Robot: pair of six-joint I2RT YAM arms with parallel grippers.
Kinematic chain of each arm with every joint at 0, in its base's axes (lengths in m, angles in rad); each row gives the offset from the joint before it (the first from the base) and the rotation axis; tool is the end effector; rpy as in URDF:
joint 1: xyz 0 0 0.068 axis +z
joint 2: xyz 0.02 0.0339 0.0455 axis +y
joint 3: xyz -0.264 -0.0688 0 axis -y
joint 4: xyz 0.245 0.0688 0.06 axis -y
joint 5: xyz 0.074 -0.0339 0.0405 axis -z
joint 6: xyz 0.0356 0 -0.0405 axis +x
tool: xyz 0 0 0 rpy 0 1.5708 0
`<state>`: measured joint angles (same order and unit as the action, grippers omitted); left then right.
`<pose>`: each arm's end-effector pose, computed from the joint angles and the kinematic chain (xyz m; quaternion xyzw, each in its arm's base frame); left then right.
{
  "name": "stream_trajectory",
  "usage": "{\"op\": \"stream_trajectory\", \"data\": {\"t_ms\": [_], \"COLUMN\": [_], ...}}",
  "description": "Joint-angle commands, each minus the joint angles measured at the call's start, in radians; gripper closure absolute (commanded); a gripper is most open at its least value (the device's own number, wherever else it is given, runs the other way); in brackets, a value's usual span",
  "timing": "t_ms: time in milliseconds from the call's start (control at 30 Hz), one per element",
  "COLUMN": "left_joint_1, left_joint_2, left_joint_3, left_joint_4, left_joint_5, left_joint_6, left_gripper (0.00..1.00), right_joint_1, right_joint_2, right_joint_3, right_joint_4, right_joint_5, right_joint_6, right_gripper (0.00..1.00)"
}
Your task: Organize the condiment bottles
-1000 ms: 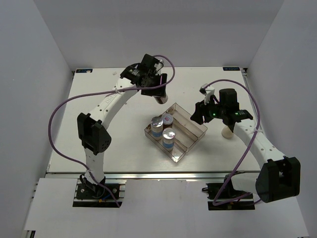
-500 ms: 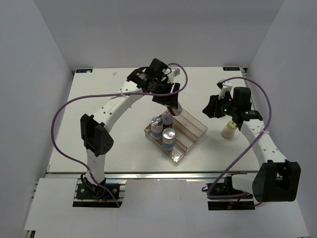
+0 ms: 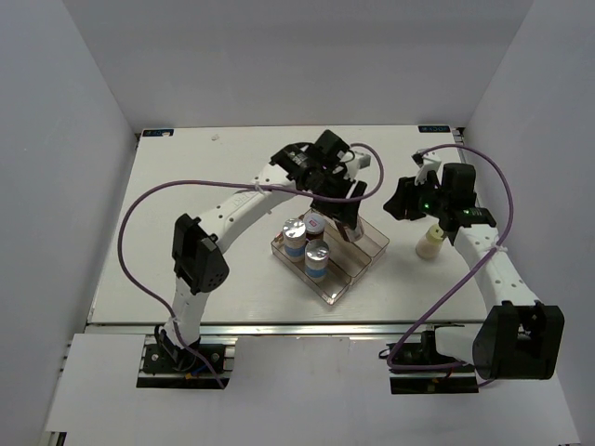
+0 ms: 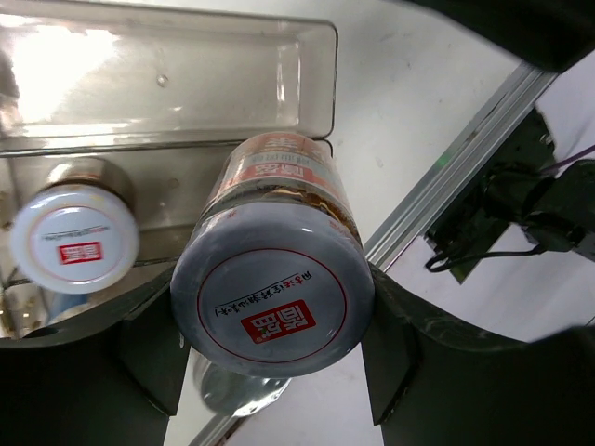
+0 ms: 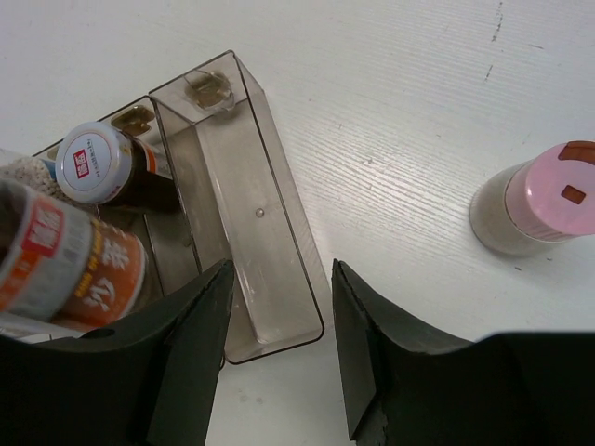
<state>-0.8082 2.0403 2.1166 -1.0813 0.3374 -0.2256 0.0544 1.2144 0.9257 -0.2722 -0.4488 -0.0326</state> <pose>0.2932 -0.3240 0.3366 0.3168 0.8933 -0.2762 0.1595 0.2684 0.0301 0.2922 -0.1447 0.8478 0.1999 0.4695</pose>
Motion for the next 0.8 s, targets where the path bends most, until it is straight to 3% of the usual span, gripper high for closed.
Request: {"op": "stream_trajectory", "data": {"t_ms": [0,767], "left_joint_1": [-0.046,-0.118], "left_joint_2": [-0.002,0.081], "left_joint_3": [0.059,0.0], "left_joint_4": [0.0,-0.051], "left_joint_5": [-0.012,-0.25], "left_joint_6": [0.003,0.015], "left_gripper": [1.0,1.0], "right_joint_1": [-0.025,-0.077], "right_joint_2": [-0.039,-0.073], "right_joint_3": [-0.005,-0.031], "right_joint_4": [0.048,0.076], "right_joint_5": [-0.017,-0.025], "right_joint_6": [0.01,0.025], "right_gripper": [0.48,0.47]}}
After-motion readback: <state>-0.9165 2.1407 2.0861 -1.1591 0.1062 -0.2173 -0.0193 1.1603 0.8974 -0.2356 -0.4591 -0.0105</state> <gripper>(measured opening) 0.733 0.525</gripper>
